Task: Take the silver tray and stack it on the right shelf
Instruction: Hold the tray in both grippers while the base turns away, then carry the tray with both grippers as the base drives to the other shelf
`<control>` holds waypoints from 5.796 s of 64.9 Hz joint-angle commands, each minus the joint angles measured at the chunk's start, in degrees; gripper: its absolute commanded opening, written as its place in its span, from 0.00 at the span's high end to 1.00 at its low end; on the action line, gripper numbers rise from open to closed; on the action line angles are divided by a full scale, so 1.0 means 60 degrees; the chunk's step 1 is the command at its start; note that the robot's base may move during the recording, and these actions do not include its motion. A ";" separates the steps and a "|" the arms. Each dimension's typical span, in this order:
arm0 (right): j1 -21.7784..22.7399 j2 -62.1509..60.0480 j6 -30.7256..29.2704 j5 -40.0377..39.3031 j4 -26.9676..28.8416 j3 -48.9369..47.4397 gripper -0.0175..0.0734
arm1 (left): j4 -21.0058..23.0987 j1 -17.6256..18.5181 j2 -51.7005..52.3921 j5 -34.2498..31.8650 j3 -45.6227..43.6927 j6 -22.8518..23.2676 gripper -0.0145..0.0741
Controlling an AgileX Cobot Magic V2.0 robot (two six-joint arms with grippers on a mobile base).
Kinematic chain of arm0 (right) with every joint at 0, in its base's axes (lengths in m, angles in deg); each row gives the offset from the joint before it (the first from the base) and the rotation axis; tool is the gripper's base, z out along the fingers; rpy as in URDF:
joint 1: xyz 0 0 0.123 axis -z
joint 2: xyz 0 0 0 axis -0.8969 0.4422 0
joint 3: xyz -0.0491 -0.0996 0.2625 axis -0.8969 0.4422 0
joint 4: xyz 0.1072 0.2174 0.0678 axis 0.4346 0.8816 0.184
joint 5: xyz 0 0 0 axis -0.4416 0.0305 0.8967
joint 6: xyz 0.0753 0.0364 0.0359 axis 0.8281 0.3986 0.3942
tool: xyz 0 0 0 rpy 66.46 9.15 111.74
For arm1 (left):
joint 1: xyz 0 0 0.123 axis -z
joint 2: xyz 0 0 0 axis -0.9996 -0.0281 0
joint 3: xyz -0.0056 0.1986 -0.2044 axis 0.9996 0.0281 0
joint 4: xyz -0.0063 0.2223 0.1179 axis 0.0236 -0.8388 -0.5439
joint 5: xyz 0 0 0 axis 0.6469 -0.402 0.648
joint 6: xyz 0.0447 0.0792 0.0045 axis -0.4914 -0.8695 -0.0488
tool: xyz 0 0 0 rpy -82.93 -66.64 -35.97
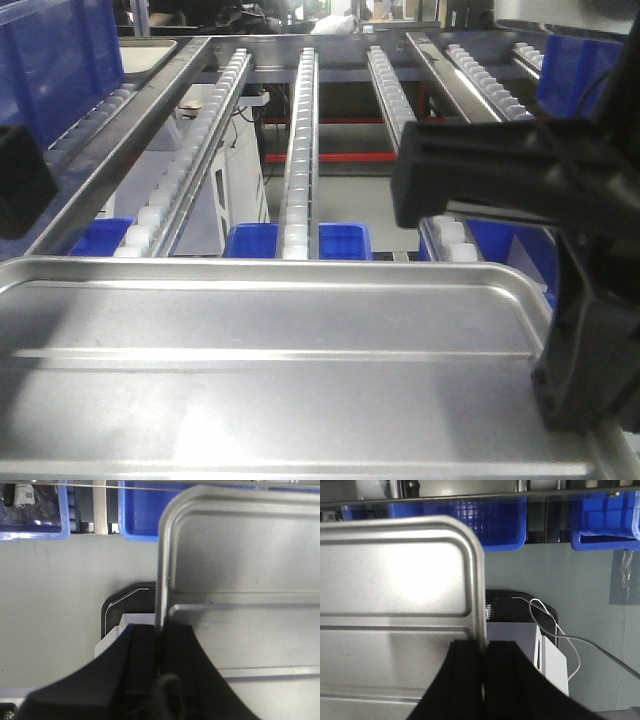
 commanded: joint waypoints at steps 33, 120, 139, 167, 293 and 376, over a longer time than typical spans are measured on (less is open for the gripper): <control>0.0032 -0.0249 -0.0519 0.0790 -0.0631 -0.0172 0.74 | -0.0466 0.0049 0.0206 0.0715 -0.0180 -0.0087 0.95; 0.0032 -0.0249 -0.0519 0.0819 -0.0631 -0.0172 0.74 | -0.0484 0.0049 0.0206 0.1073 -0.0180 -0.0087 0.95; 0.0041 -0.0249 -0.0519 0.0817 -0.0631 -0.0172 0.74 | -0.0484 0.0049 0.0206 0.1073 -0.0180 -0.0087 0.95; 0.0041 -0.0249 -0.0519 0.0904 -0.0631 -0.0172 0.74 | -0.0484 0.0049 0.0206 0.1073 -0.0180 -0.0087 0.95; 0.0041 -0.0249 -0.0519 0.1272 -0.0631 -0.0172 0.74 | -0.0448 0.0049 0.0206 0.1874 -0.0180 -0.0087 0.95; 0.0041 -0.0249 -0.0519 0.1281 -0.0631 -0.0172 0.74 | -0.0431 0.0049 0.0222 0.2849 -0.0180 -0.0087 0.95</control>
